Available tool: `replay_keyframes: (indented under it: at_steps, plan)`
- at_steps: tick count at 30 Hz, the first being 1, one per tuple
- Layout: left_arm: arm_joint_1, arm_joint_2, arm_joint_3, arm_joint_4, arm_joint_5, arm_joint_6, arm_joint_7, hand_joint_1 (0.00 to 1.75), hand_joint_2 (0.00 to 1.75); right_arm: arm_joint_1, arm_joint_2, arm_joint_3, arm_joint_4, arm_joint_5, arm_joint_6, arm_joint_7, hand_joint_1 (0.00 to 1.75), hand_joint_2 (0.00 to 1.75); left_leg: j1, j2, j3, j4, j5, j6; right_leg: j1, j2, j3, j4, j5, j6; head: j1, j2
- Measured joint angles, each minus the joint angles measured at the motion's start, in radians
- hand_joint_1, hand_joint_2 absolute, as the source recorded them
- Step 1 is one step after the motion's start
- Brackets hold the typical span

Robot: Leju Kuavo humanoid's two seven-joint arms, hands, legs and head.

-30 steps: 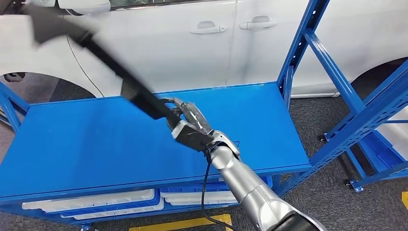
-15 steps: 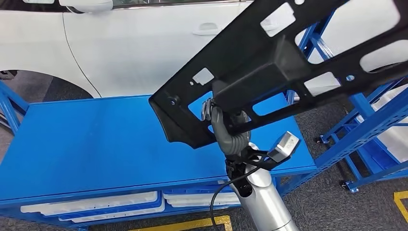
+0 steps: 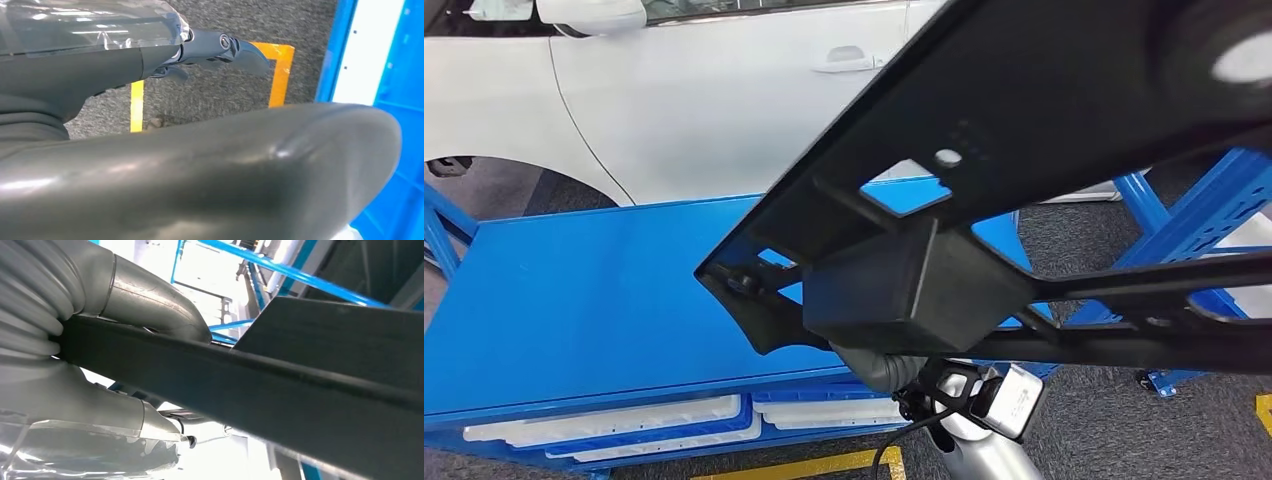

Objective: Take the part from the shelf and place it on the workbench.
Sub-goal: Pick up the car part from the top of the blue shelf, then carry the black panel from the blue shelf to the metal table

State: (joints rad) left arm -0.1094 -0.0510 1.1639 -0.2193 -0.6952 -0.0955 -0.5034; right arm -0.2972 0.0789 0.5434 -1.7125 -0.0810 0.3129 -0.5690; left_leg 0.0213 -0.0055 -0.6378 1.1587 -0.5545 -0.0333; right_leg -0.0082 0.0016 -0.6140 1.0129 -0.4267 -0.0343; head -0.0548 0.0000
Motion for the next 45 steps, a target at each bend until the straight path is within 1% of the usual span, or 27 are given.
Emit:
replay_keyframes:
  at_steps: [2,3,4,6,8,12,13,14,16,17,18,19,20,22,24,27,28,29,32,33,35,37,38,40,42,43,45]
  plan:
    - [0.001,0.002,0.000,0.000,-0.002,0.001,0.009,0.00,0.00,0.002,-0.007,0.008,-0.019,0.001,-0.014,0.005,1.75,1.75,0.000,0.000,-0.034,0.111,-0.055,-0.003,0.003,-0.003,-0.011,0.001,0.008,-0.003,0.000,0.000]
    - [0.002,0.002,0.000,0.000,-0.004,0.002,0.014,0.00,0.00,0.003,-0.012,0.011,-0.027,0.003,-0.017,0.006,1.75,1.75,0.000,0.000,-0.030,0.125,-0.058,-0.003,0.005,-0.004,-0.018,0.003,0.012,-0.004,0.000,0.000]
    - [0.003,0.002,0.000,0.000,-0.005,0.003,0.018,0.00,0.00,0.005,-0.016,0.014,-0.033,0.004,-0.018,0.006,1.75,1.75,0.000,0.000,-0.005,0.097,-0.043,-0.001,0.005,-0.004,-0.025,0.004,0.017,-0.002,0.000,0.000]
    - [0.003,0.003,0.000,0.000,-0.008,0.004,0.024,0.00,0.00,0.006,-0.024,0.020,-0.049,0.008,-0.016,0.005,1.75,1.75,-0.001,0.000,0.084,-0.045,0.004,0.006,0.006,-0.002,-0.037,0.009,0.027,0.003,0.000,0.000]
    - [0.000,0.004,0.000,0.000,-0.014,0.005,0.027,0.00,0.00,0.006,-0.030,0.027,-0.063,0.014,-0.016,0.002,1.75,1.75,-0.006,-0.001,0.141,-0.146,0.032,0.016,0.007,-0.002,-0.041,0.012,0.037,0.013,0.000,0.000]
    - [-0.002,0.004,0.000,0.000,-0.023,0.004,0.031,0.00,0.00,0.010,-0.050,0.046,-0.073,0.037,-0.015,0.002,1.75,1.75,-0.011,-0.001,0.134,-0.160,0.060,0.037,0.006,-0.001,-0.047,0.006,0.055,0.037,0.000,0.000]
    - [-0.004,0.003,0.000,0.000,-0.024,0.004,0.032,0.00,0.00,0.011,-0.056,0.052,-0.073,0.044,-0.015,0.003,1.75,1.75,-0.008,0.001,0.125,-0.163,0.072,0.044,0.006,0.000,-0.057,0.018,0.039,0.041,0.000,0.000]
    - [-0.006,0.003,0.000,0.000,-0.024,0.003,0.033,0.00,0.00,0.012,-0.063,0.058,-0.071,0.049,-0.015,0.002,1.75,1.75,-0.006,0.003,0.114,-0.165,0.084,0.049,0.006,0.000,-0.073,0.052,0.002,0.045,0.000,0.000]
    - [-0.008,0.002,0.000,0.000,-0.021,0.001,0.034,0.00,0.00,0.015,-0.078,0.073,-0.059,0.058,-0.014,-0.001,1.75,1.75,-0.006,0.006,0.087,-0.165,0.105,0.056,0.003,0.000,-0.112,0.176,-0.099,0.052,0.000,0.000]
    - [-0.008,0.002,0.000,0.000,-0.019,-0.001,0.033,0.00,0.00,0.018,-0.085,0.083,-0.049,0.061,-0.011,-0.003,1.75,1.75,-0.006,0.007,0.073,-0.163,0.115,0.056,0.002,0.000,-0.126,0.241,-0.134,0.055,0.000,0.000]
    - [-0.006,0.002,0.000,0.000,-0.017,-0.002,0.031,0.00,0.00,0.020,-0.091,0.093,-0.036,0.063,-0.006,-0.004,1.75,1.75,-0.007,0.007,0.060,-0.162,0.123,0.056,0.001,0.000,-0.127,0.282,-0.146,0.057,0.000,0.000]
    - [-0.005,0.002,0.000,0.000,-0.015,-0.004,0.029,0.00,0.00,0.023,-0.096,0.103,-0.023,0.064,-0.002,-0.004,1.75,1.75,-0.007,0.008,0.047,-0.159,0.131,0.054,0.000,0.000,-0.110,0.288,-0.138,0.058,0.000,0.000]
    - [-0.004,0.002,0.000,0.000,-0.015,-0.005,0.026,0.00,0.00,0.024,-0.100,0.113,-0.010,0.065,0.002,-0.004,1.75,1.75,-0.007,0.008,0.035,-0.156,0.137,0.052,-0.001,-0.001,-0.074,0.255,-0.116,0.057,0.000,0.000]
    - [-0.002,0.001,0.000,0.000,-0.015,-0.008,0.022,0.00,0.00,0.023,-0.105,0.129,0.013,0.066,0.003,-0.003,1.75,1.75,-0.008,0.007,0.013,-0.147,0.149,0.045,-0.001,0.000,0.032,0.115,-0.089,0.050,0.000,0.000]
    - [0.000,0.000,0.000,0.000,-0.015,-0.008,0.018,0.00,0.00,0.020,-0.106,0.142,0.038,0.066,0.002,-0.001,1.75,1.75,-0.009,0.005,0.004,-0.143,0.161,0.035,0.004,0.001,0.099,0.015,-0.087,0.039,0.000,0.000]
    - [0.003,-0.001,0.000,0.000,-0.013,-0.008,0.014,0.00,0.00,0.016,-0.108,0.158,0.086,0.066,0.002,-0.002,1.75,1.75,-0.007,0.004,0.004,-0.150,0.178,0.016,0.008,0.000,0.098,-0.008,-0.073,0.020,0.001,0.000]
    - [0.005,-0.001,0.000,0.000,-0.012,-0.008,0.013,0.00,0.00,0.015,-0.108,0.164,0.103,0.065,0.002,-0.003,1.75,1.75,-0.006,0.004,-0.003,-0.143,0.166,0.011,0.006,-0.002,0.091,-0.012,-0.062,0.011,0.001,0.000]
    - [0.007,-0.002,0.001,0.000,-0.010,-0.007,0.013,0.00,0.00,0.013,-0.107,0.170,0.119,0.064,0.003,-0.005,1.75,1.75,-0.005,0.003,-0.014,-0.119,0.134,0.007,0.004,-0.003,0.081,-0.017,-0.050,0.003,0.000,0.000]
    - [0.012,-0.004,0.002,0.000,-0.005,-0.002,0.013,0.00,0.00,0.009,-0.107,0.185,0.164,0.059,0.004,-0.008,1.75,1.75,-0.003,0.003,-0.060,0.049,-0.011,0.000,0.005,-0.006,0.041,-0.019,-0.015,-0.008,0.000,0.000]
    - [0.013,-0.004,0.002,0.000,-0.004,0.001,0.013,0.00,0.00,0.009,-0.107,0.188,0.176,0.056,0.004,-0.009,1.75,1.75,-0.003,0.003,-0.064,0.099,-0.030,-0.001,0.007,-0.006,0.027,-0.018,-0.004,-0.008,0.000,0.000]
    - [0.015,-0.004,0.002,0.000,-0.003,0.005,0.013,0.00,0.00,0.010,-0.107,0.191,0.194,0.052,0.004,-0.013,1.75,1.75,-0.003,0.003,-0.028,0.113,-0.002,0.000,0.010,-0.007,-0.003,-0.016,0.018,-0.006,0.000,0.000]
    - [0.016,-0.003,0.002,0.000,-0.003,0.008,0.015,0.00,0.00,0.009,-0.107,0.191,0.204,0.046,0.003,-0.018,1.75,1.75,-0.005,0.003,0.070,0.003,0.043,0.009,0.013,-0.007,-0.027,-0.013,0.038,-0.002,0.000,0.000]
    - [0.015,-0.003,0.002,0.000,-0.004,0.009,0.018,0.00,0.00,0.008,-0.107,0.191,0.207,0.043,0.003,-0.021,1.75,1.75,-0.007,0.003,0.126,-0.074,0.045,0.015,0.015,-0.006,-0.036,-0.011,0.047,0.002,0.000,0.000]
    - [0.014,-0.002,0.003,0.000,-0.004,0.012,0.023,0.00,0.00,0.006,-0.107,0.191,0.211,0.038,0.003,-0.025,1.75,1.75,-0.014,0.002,0.184,-0.169,0.030,0.025,0.016,-0.007,-0.045,-0.011,0.065,0.012,0.000,0.000]
    - [0.016,-0.002,0.003,0.000,-0.005,0.016,0.030,0.00,0.00,0.004,-0.107,0.191,0.214,0.034,0.003,-0.029,1.75,1.75,-0.016,0.004,0.180,-0.185,0.037,0.035,0.015,-0.007,-0.049,-0.014,0.083,0.025,0.001,0.000]
    - [0.017,-0.002,0.004,0.000,-0.005,0.017,0.034,0.00,0.00,0.004,-0.108,0.191,0.215,0.033,0.003,-0.031,1.75,1.75,-0.014,0.006,0.173,-0.187,0.046,0.042,0.013,-0.006,-0.053,-0.008,0.076,0.031,0.000,0.000]
    - [0.018,-0.003,0.006,0.000,-0.003,0.021,0.044,0.00,0.00,0.005,-0.109,0.191,0.216,0.031,0.003,-0.033,1.75,1.75,-0.010,0.012,0.152,-0.190,0.072,0.054,0.011,-0.003,-0.076,0.053,0.003,0.041,0.001,0.000]
